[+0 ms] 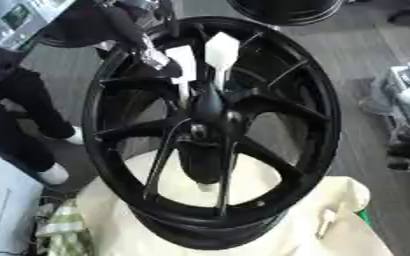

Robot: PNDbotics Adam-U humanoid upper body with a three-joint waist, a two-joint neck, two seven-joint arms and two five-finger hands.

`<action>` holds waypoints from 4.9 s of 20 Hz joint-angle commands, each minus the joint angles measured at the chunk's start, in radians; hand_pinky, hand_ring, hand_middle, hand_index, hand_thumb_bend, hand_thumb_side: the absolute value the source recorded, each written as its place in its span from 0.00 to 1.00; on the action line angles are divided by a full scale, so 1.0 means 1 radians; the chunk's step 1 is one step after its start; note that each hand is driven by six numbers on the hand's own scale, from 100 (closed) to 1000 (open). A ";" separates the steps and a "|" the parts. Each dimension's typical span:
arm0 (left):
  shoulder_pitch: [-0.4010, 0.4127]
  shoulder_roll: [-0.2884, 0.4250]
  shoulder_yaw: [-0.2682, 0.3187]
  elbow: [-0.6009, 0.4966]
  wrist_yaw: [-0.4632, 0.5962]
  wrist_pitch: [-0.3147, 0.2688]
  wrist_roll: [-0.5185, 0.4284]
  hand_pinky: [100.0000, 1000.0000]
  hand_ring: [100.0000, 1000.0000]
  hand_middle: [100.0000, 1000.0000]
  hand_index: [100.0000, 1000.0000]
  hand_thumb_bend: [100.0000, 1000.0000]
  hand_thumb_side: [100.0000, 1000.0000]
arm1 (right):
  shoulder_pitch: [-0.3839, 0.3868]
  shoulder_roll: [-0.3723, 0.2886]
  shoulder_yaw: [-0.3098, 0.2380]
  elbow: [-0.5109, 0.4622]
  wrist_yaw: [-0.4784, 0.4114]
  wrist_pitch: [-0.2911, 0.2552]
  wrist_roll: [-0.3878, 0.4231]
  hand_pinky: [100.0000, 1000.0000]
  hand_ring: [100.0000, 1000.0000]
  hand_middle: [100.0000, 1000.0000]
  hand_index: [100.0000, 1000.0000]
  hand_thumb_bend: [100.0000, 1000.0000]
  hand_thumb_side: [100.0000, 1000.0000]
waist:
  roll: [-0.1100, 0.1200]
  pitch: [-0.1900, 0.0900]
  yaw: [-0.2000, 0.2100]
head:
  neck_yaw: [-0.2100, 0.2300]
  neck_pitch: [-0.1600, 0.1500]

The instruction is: Pull the pin out of the wheel hub.

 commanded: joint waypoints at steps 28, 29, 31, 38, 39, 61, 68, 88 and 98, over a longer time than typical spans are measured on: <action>-0.003 -0.054 -0.009 0.075 0.011 -0.043 0.000 0.89 0.78 0.65 0.76 0.37 0.79 | -0.015 -0.012 -0.002 0.008 0.025 0.004 0.006 0.63 0.72 0.62 0.77 0.00 0.83 | -0.002 -0.004 -0.006 | 0.021 -0.002; -0.003 -0.055 -0.011 0.074 0.014 -0.039 0.000 0.89 0.77 0.64 0.76 0.37 0.77 | -0.015 -0.012 -0.002 0.008 0.025 0.004 0.006 0.63 0.72 0.62 0.77 0.00 0.83 | -0.002 -0.004 -0.006 | 0.021 -0.002; -0.004 -0.056 -0.013 0.070 0.014 -0.031 0.000 0.88 0.76 0.62 0.74 0.36 0.67 | -0.015 -0.012 -0.002 0.009 0.025 0.004 0.006 0.63 0.72 0.62 0.77 0.00 0.83 | -0.001 -0.004 -0.006 | 0.022 -0.002; -0.006 -0.061 -0.010 0.062 0.011 0.013 0.000 0.86 0.73 0.58 0.69 0.24 0.50 | -0.016 -0.011 -0.002 0.011 0.028 0.007 0.007 0.63 0.72 0.62 0.77 0.00 0.83 | 0.000 -0.004 -0.006 | 0.023 -0.002; -0.006 -0.062 -0.011 0.060 0.013 0.018 0.000 0.86 0.74 0.58 0.70 0.22 0.57 | -0.016 -0.011 -0.001 0.011 0.028 0.007 0.007 0.63 0.72 0.62 0.77 0.00 0.83 | 0.000 -0.004 -0.006 | 0.023 -0.002; -0.015 -0.086 -0.015 0.058 -0.028 0.053 0.000 0.83 0.68 0.50 0.53 0.15 0.32 | -0.016 -0.007 0.000 0.016 0.040 0.009 0.010 0.63 0.72 0.62 0.77 0.00 0.84 | 0.001 -0.002 -0.007 | 0.028 -0.003; -0.019 -0.080 -0.003 0.038 -0.020 0.070 0.000 0.82 0.66 0.48 0.50 0.05 0.29 | -0.016 -0.007 0.001 0.017 0.045 0.010 0.009 0.63 0.72 0.62 0.77 0.00 0.84 | 0.000 -0.002 -0.004 | 0.030 -0.003; -0.029 0.032 0.136 -0.127 0.104 0.126 0.069 0.80 0.59 0.40 0.38 0.00 0.20 | -0.002 -0.013 -0.009 0.007 0.029 0.002 0.005 0.63 0.72 0.62 0.77 0.00 0.83 | -0.005 -0.012 0.001 | 0.021 -0.002; 0.098 0.214 0.311 -0.342 0.262 0.233 0.173 0.79 0.56 0.39 0.37 0.00 0.15 | 0.007 -0.008 -0.020 0.000 0.019 -0.005 -0.005 0.63 0.72 0.62 0.77 0.00 0.83 | -0.016 -0.010 0.011 | 0.005 -0.002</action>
